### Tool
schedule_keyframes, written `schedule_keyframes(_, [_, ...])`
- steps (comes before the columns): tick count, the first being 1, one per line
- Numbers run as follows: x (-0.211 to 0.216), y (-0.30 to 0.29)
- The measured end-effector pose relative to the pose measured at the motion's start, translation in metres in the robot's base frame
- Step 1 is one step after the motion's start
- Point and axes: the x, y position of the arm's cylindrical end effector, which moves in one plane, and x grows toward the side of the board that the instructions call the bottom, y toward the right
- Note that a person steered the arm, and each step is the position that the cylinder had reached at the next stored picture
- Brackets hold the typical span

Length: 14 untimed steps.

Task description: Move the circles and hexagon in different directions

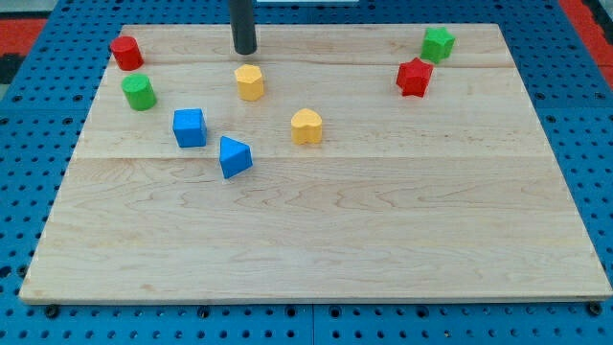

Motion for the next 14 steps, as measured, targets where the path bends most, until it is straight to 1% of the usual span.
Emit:
schedule_keyframes(1, [-0.010,-0.015])
schedule_keyframes(2, [-0.043,-0.043])
schedule_keyframes(4, [-0.045,-0.154])
schedule_keyframes(5, [-0.030,-0.159])
schedule_keyframes(6, [0.015,-0.144])
schedule_keyframes(7, [0.011,-0.140])
schedule_keyframes(8, [-0.008,-0.171])
schedule_keyframes(9, [0.040,-0.189])
schedule_keyframes(10, [0.073,-0.107])
schedule_keyframes(11, [0.079,-0.059])
schedule_keyframes(12, [0.095,0.018])
schedule_keyframes(13, [0.098,0.050])
schedule_keyframes(14, [0.062,0.111])
